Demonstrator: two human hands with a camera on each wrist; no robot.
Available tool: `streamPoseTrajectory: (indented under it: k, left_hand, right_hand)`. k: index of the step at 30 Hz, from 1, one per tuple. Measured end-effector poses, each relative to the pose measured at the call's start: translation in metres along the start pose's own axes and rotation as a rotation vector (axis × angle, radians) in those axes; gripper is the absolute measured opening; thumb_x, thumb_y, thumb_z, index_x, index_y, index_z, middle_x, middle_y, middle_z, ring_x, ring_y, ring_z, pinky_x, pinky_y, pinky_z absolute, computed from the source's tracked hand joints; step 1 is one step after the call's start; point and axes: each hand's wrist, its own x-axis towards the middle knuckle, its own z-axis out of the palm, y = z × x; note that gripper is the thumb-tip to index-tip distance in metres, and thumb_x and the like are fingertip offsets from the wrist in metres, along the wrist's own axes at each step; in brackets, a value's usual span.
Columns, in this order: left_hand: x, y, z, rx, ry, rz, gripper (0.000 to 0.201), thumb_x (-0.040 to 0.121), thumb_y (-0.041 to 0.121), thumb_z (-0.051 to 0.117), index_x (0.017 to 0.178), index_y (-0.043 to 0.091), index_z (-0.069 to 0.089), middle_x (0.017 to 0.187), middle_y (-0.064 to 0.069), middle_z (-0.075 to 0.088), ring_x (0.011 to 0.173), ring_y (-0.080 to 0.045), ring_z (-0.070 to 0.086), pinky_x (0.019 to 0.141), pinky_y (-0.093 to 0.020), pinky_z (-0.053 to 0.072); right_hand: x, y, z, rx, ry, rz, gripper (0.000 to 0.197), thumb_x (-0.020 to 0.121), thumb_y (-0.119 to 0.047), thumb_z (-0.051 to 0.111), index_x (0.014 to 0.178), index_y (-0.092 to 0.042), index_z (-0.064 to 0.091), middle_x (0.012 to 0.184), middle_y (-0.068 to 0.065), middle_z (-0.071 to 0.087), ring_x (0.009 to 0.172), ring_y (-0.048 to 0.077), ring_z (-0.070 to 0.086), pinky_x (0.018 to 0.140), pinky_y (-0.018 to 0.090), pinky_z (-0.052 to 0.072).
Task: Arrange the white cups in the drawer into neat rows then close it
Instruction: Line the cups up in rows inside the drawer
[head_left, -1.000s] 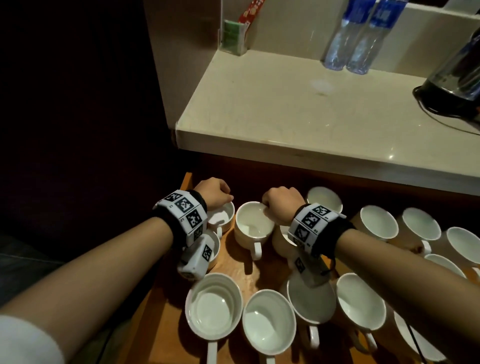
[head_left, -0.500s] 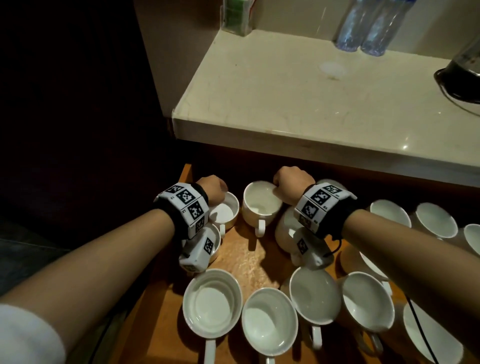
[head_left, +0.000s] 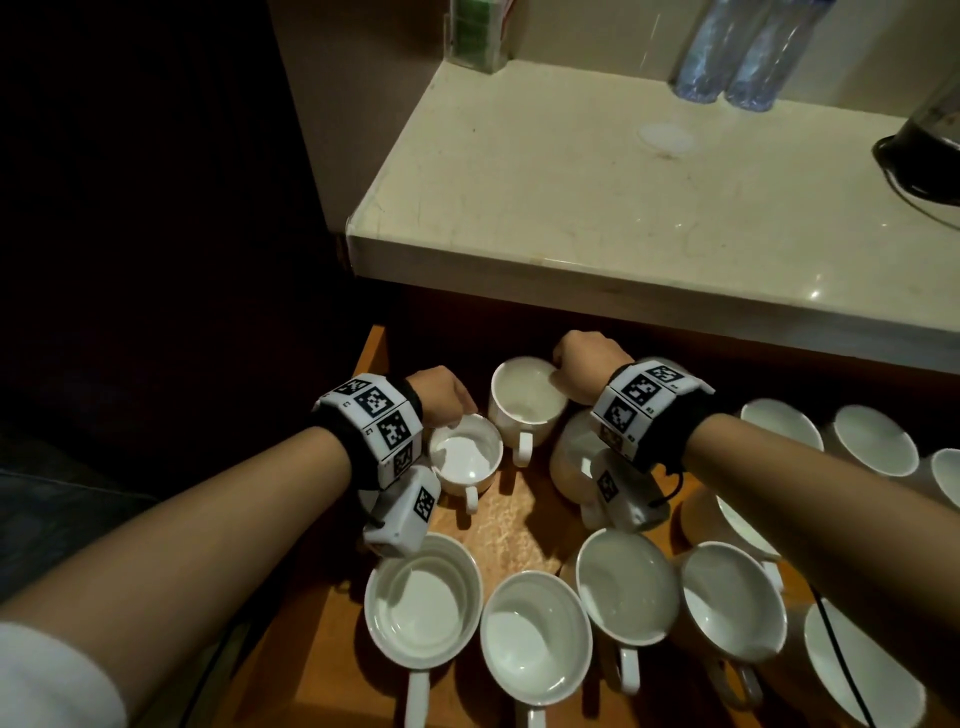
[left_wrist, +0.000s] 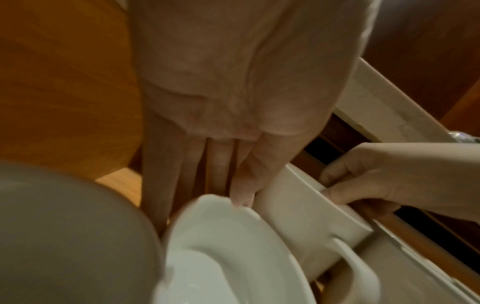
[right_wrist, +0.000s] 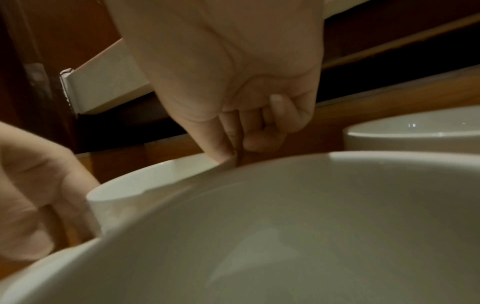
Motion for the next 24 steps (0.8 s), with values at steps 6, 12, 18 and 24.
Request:
streamPoseTrajectory:
  k: [6, 12, 18, 24]
  left_hand:
    - [-0.010, 0.003, 0.008, 0.019, -0.073, 0.022, 0.035, 0.087, -0.006, 0.050, 0.116, 0.006, 0.066, 0.119, -0.013, 0.065, 0.074, -0.010, 0.056, 0.054, -0.015, 0.040]
    - [-0.017, 0.001, 0.009, 0.040, -0.196, -0.005, 0.033, 0.089, -0.001, 0.049, 0.114, 0.010, 0.068, 0.084, 0.000, 0.066, 0.076, -0.010, 0.059, 0.056, -0.013, 0.040]
    - [-0.018, 0.002, 0.004, -0.074, -0.064, -0.058, 0.032, 0.089, 0.001, 0.053, 0.119, 0.010, 0.060, 0.095, -0.005, 0.062, 0.065, -0.007, 0.055, 0.039, -0.013, 0.044]
    - [-0.014, 0.005, -0.001, -0.244, 0.040, -0.076, 0.023, 0.090, 0.001, 0.052, 0.111, 0.009, 0.058, 0.095, -0.008, 0.068, 0.070, -0.013, 0.060, 0.055, -0.017, 0.049]
  right_hand:
    - [0.002, 0.004, 0.004, 0.043, -0.017, 0.014, 0.019, 0.091, -0.015, 0.055, 0.104, -0.007, 0.065, 0.089, 0.008, 0.059, 0.080, 0.025, 0.056, 0.066, 0.029, 0.042]
    - [-0.004, 0.008, 0.006, 0.130, -0.031, 0.033, 0.022, 0.089, -0.021, 0.058, 0.104, -0.006, 0.066, 0.103, 0.012, 0.066, 0.096, 0.027, 0.063, 0.067, 0.028, 0.041]
    - [-0.010, 0.008, 0.005, 0.222, -0.069, 0.104, 0.025, 0.089, -0.023, 0.060, 0.106, -0.005, 0.065, 0.101, 0.011, 0.066, 0.091, 0.025, 0.063, 0.060, 0.026, 0.042]
    - [-0.011, 0.003, 0.000, 0.317, -0.117, 0.179, 0.025, 0.085, -0.009, 0.063, 0.107, 0.001, 0.066, 0.088, 0.012, 0.063, 0.081, 0.023, 0.060, 0.050, 0.024, 0.040]
